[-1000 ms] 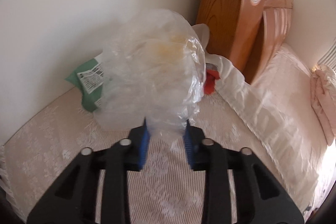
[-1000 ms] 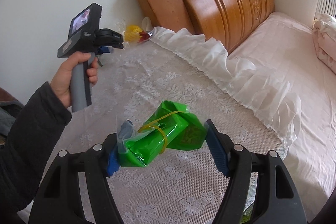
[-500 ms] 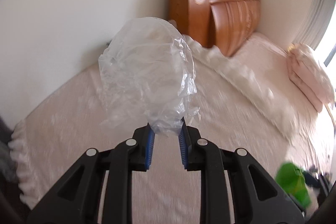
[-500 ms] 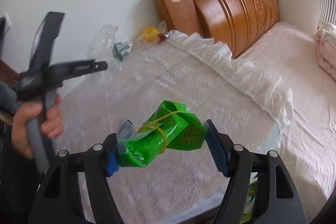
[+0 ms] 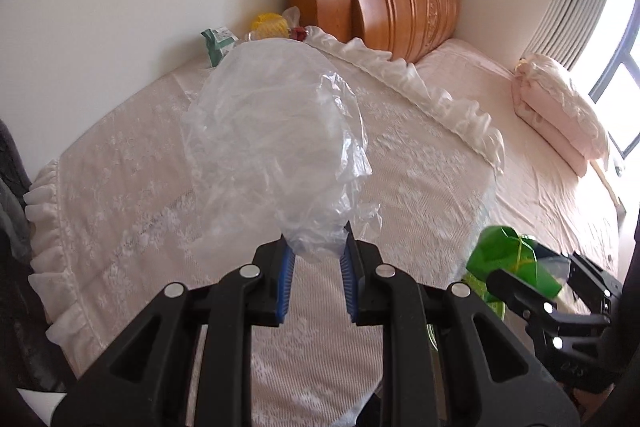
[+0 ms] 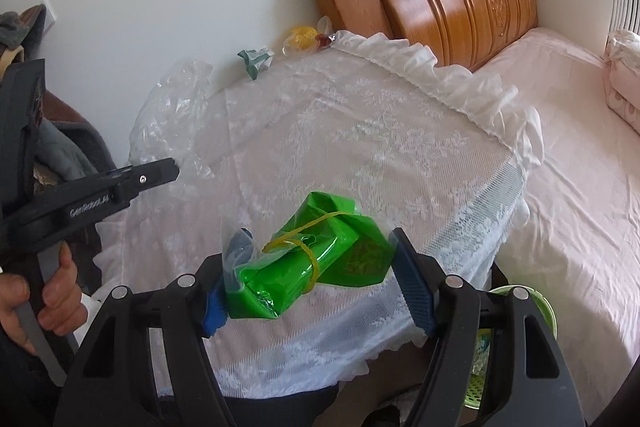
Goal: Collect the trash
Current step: 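Carry both items to the wastebasket and open the left tool over it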
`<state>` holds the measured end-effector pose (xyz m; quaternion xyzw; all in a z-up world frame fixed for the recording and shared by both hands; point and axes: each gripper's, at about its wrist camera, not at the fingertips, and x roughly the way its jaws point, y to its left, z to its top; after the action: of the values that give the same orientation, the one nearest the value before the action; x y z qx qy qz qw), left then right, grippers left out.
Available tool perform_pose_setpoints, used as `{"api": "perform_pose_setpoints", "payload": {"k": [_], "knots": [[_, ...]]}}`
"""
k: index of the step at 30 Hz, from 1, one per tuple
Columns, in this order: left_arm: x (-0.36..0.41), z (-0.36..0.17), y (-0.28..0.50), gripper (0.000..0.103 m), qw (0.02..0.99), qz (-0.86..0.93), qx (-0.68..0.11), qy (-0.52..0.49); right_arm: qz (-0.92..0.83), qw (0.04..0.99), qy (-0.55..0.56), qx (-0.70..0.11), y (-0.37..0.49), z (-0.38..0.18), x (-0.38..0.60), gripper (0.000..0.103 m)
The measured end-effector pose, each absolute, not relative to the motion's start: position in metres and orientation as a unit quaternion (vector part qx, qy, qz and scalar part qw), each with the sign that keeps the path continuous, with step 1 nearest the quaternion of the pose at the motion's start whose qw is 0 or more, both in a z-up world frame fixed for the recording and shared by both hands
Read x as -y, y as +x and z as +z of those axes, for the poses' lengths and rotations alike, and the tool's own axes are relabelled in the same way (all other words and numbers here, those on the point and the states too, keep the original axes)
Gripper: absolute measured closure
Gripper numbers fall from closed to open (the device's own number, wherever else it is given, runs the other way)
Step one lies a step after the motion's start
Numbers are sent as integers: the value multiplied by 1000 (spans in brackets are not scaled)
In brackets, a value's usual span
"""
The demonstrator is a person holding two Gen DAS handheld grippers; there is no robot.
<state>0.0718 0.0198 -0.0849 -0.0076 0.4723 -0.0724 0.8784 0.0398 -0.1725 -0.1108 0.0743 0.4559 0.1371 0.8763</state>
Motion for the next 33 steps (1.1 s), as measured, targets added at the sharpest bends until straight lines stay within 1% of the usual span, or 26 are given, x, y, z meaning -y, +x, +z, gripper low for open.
{"api": "perform_pose_setpoints", "payload": {"k": [6, 12, 19, 26, 33], "knots": [[-13, -83, 56, 82, 879, -82, -470, 0, 132, 880, 72, -451, 32, -107, 177, 33], [14, -83, 52, 82, 877, -112, -468, 26, 104, 886, 79, -444, 18, -105, 198, 33], [92, -92, 34, 82, 850, -217, -474, 77, 10, 891, 109, -441, -25, -107, 261, 33], [178, -107, 2, 82, 803, -327, -478, 142, -114, 876, 160, -440, -93, -118, 345, 33], [241, -125, -26, 82, 760, -388, -488, 182, -185, 861, 201, -430, -148, -123, 399, 33]]}}
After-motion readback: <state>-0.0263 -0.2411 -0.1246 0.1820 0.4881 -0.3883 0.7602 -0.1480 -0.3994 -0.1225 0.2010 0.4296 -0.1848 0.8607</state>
